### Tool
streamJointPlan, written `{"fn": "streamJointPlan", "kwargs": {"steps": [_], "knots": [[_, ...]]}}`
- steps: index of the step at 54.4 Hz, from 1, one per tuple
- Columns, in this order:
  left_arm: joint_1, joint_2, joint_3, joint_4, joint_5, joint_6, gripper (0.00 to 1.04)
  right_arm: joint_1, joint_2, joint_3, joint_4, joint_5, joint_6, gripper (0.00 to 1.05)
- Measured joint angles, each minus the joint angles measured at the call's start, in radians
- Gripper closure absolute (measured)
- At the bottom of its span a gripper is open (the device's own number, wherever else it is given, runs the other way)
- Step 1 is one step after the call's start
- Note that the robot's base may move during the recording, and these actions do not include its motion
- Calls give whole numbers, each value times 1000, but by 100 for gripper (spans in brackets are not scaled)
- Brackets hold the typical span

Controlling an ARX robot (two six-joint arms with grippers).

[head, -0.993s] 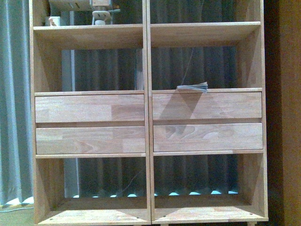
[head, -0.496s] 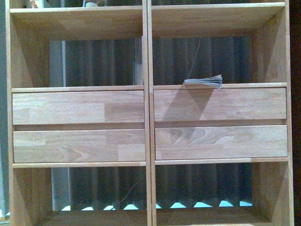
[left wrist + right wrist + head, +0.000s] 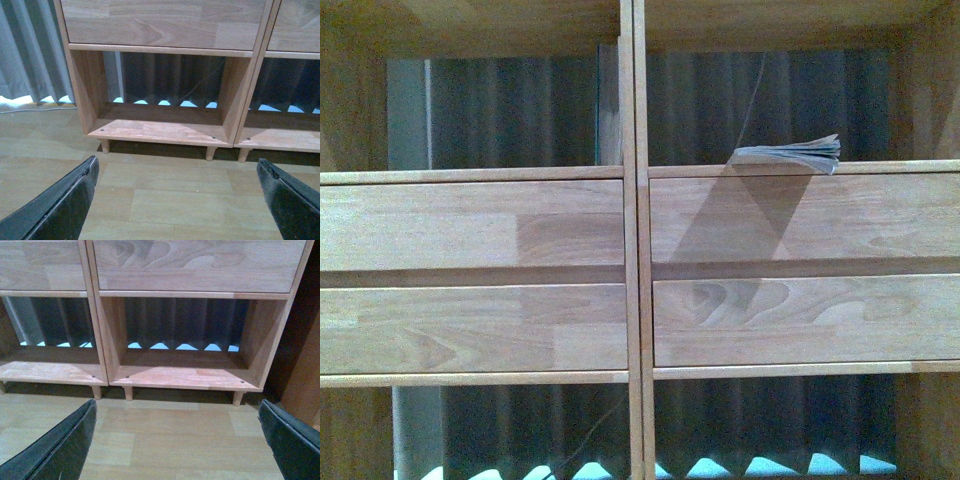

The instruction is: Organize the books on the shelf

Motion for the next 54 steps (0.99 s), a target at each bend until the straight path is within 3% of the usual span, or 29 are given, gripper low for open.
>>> {"fn": "streamJointPlan", "kwargs": {"steps": [54], "knots": [[0, 0, 0, 0, -1, 0, 7, 0, 0, 0, 0, 0, 0, 7]]}}
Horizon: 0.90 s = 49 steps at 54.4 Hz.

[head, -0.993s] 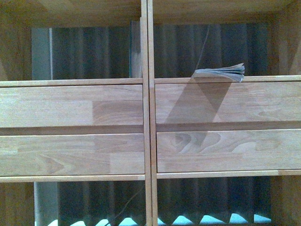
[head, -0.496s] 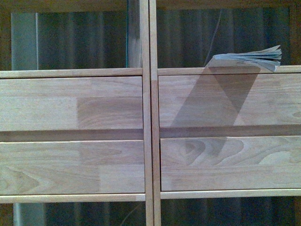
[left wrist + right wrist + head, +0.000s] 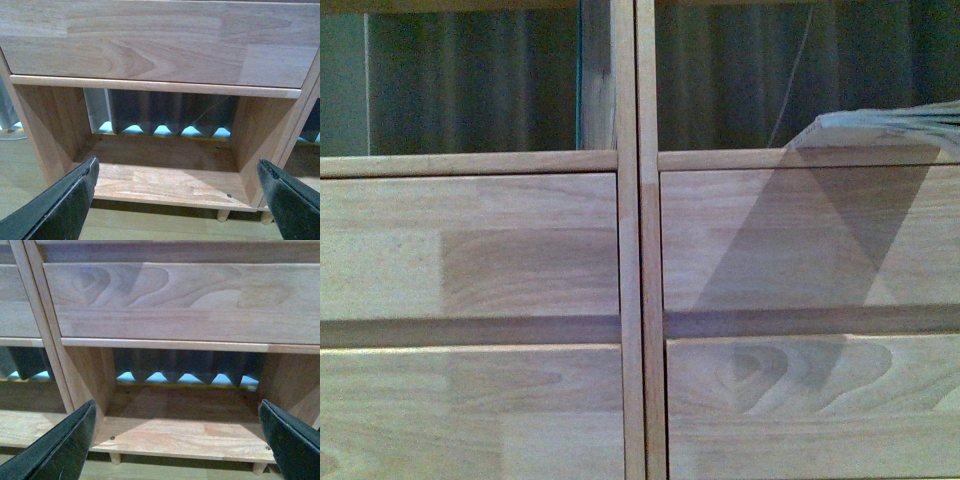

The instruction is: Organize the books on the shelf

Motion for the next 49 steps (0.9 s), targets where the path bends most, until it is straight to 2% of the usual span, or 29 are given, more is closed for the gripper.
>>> {"fn": "streamJointPlan", "kwargs": {"steps": [27, 28, 29, 30, 32, 33, 36, 42, 49], "knots": [[0, 0, 0, 0, 0, 0, 7, 0, 0, 0, 0, 0, 0, 7], [0, 0, 0, 0, 0, 0, 7, -11, 11, 4, -14, -42, 6, 7], [0, 0, 0, 0, 0, 0, 7, -37, 34, 19, -51, -126, 18, 7], [0, 0, 0, 0, 0, 0, 7, -90, 84, 47, -97, -255, 33, 7], [0, 0, 0, 0, 2, 0, 7, -168, 198, 90, -82, -431, 81, 7], [0, 0, 0, 0, 1, 0, 7, -205, 263, 116, -46, -494, 109, 7], [0, 0, 0, 0, 0, 0, 7, -241, 363, 166, 27, -580, 169, 7], [0, 0, 0, 0, 0, 0, 7, -235, 530, 280, 176, -584, 305, 7], [0, 0, 0, 0, 0, 0, 7, -175, 729, 416, 352, -488, 467, 7]]}}
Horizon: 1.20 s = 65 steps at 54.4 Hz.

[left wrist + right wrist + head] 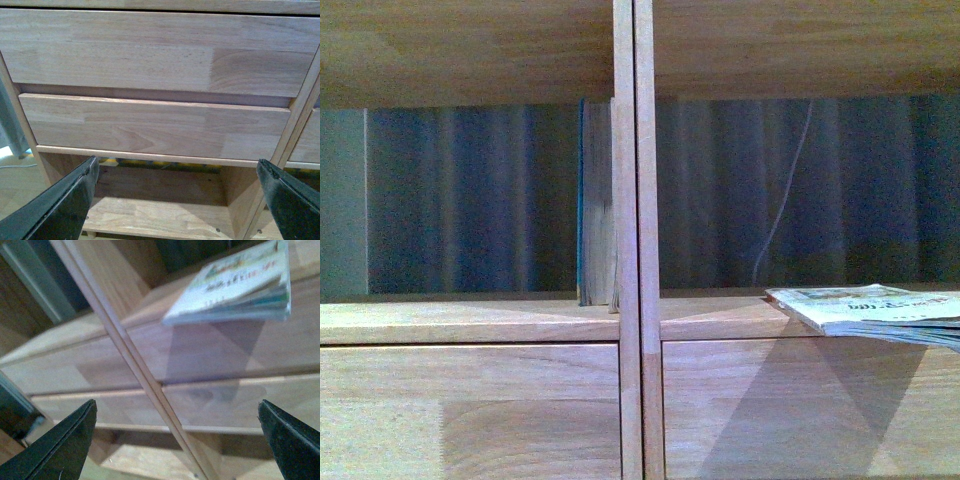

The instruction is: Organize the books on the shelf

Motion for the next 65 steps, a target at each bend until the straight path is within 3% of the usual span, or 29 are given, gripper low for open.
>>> {"fn": "streamJointPlan", "kwargs": {"steps": [12, 24, 41, 54, 65], "knots": [[0, 0, 0, 0, 0, 0, 7, 104, 341, 197, 142, 154, 421, 7], [0, 0, 0, 0, 0, 0, 7, 220, 494, 245, 252, 262, 647, 7], [0, 0, 0, 0, 0, 0, 7, 236, 682, 320, 319, 386, 809, 7], [0, 0, 0, 0, 0, 0, 7, 200, 728, 365, 355, 489, 912, 7], [0, 0, 0, 0, 0, 0, 7, 186, 729, 375, 361, 496, 961, 9]]}}
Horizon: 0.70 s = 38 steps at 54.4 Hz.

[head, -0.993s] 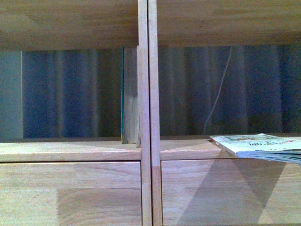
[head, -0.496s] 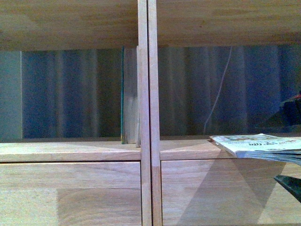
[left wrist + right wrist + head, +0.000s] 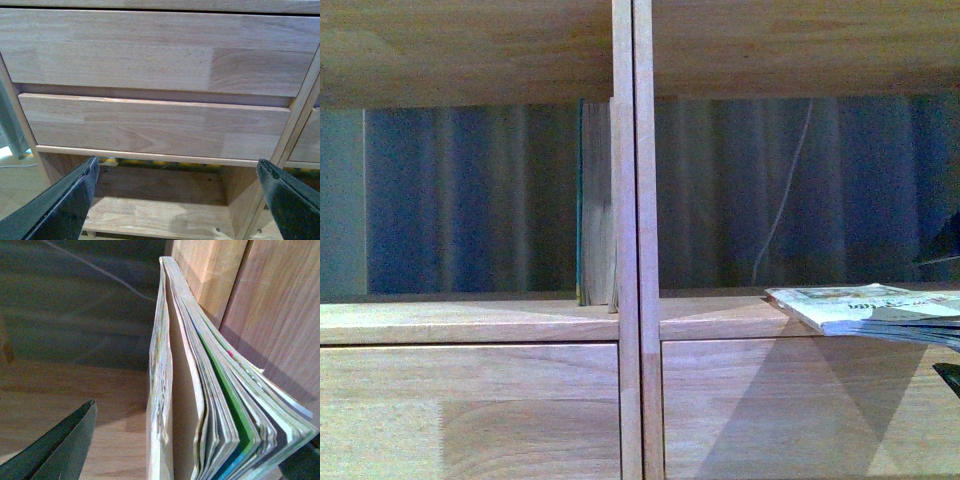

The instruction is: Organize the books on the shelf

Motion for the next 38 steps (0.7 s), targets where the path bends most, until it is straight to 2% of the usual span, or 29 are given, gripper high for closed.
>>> {"fn": "streamJointPlan", "kwargs": {"steps": [25, 31, 34, 38], "knots": [[0, 0, 0, 0, 0, 0, 7, 55, 4, 0, -27, 9, 16, 69], [0, 0, 0, 0, 0, 0, 7, 61, 8, 2, -24, 17, 22, 89], [0, 0, 0, 0, 0, 0, 7, 63, 8, 6, -23, 19, 24, 96], [0, 0, 0, 0, 0, 0, 7, 64, 9, 9, -20, 18, 27, 97]]}}
